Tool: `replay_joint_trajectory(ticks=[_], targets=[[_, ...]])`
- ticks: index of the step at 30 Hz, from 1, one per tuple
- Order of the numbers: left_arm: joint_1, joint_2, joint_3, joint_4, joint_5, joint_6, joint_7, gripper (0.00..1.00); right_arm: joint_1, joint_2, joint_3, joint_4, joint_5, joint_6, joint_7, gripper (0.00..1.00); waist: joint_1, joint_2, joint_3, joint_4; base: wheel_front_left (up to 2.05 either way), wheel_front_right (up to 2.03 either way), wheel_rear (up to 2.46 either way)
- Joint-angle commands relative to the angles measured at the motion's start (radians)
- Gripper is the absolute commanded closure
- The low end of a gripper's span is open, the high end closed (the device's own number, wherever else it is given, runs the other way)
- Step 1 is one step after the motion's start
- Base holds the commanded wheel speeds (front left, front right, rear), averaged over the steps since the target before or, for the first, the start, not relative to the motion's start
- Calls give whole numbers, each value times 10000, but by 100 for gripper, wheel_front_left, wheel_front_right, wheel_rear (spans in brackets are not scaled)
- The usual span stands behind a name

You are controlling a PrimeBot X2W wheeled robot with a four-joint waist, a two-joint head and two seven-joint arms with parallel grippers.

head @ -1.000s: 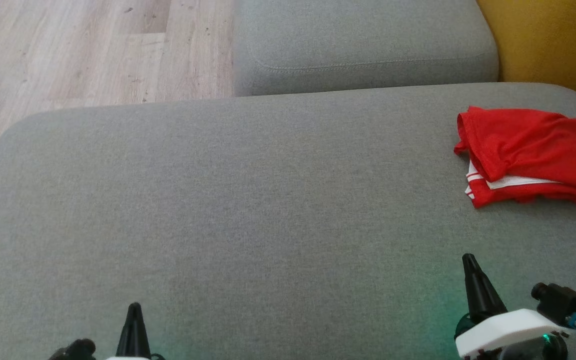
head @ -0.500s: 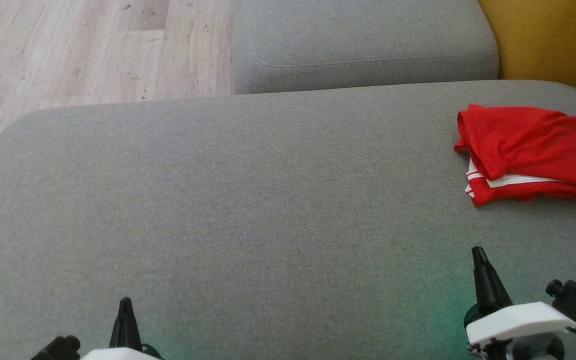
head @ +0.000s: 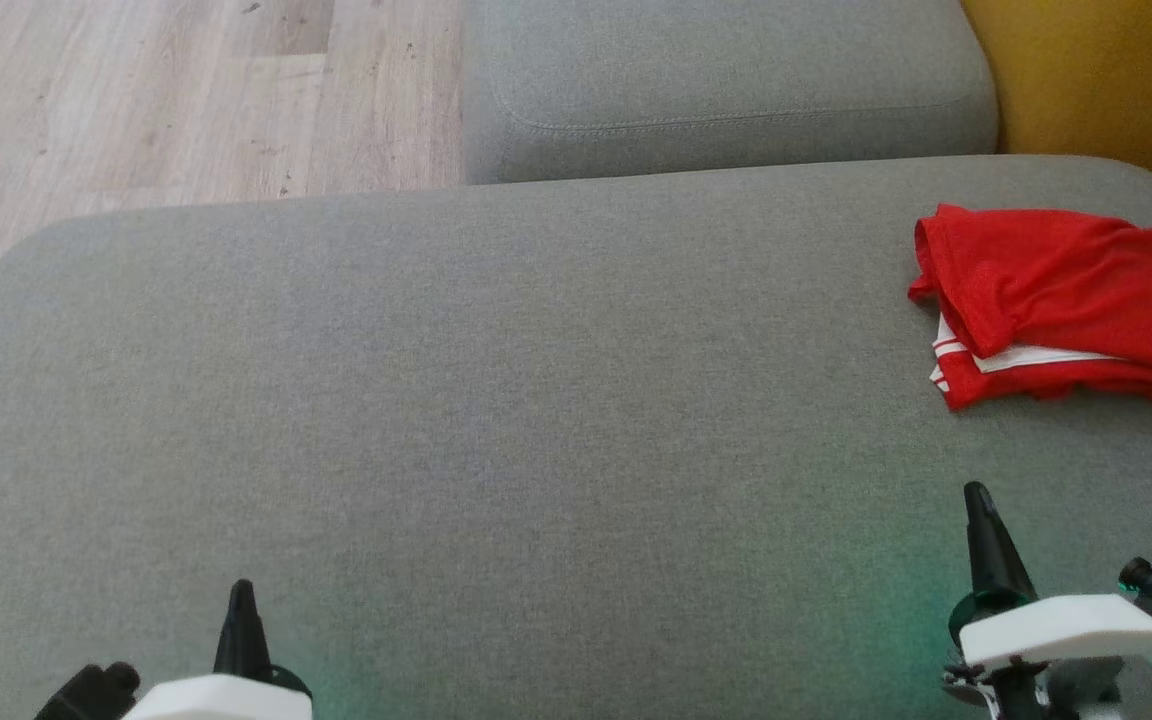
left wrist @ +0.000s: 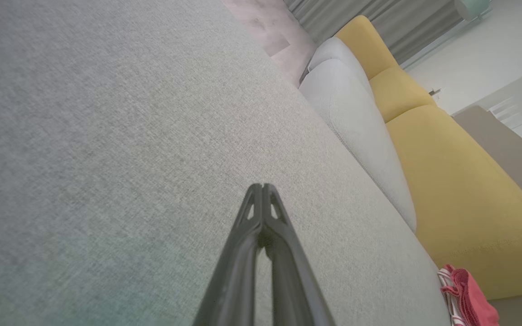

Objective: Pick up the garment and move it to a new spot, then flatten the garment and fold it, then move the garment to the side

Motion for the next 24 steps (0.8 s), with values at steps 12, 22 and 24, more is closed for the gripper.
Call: replay_joint_trajectory(ticks=[12, 22, 24], targets=[[-792, -102, 756, -333, -1202, -361, 348, 100, -809, -217, -141, -237, 1556, 22, 203, 100, -1, 0, 56, -16, 0, 0, 0], [-992, -200, 1109, -350, -2107, -589, 630, 100, -979, -224, -298, -195, 2700, 25, 346, 100, -1, 0, 101, -30, 0, 0, 0], [-1032, -220, 1180, -353, -2288, -635, 686, 100, -1013, -225, -331, -187, 2928, 26, 375, 100, -1, 0, 110, -33, 0, 0, 0]])
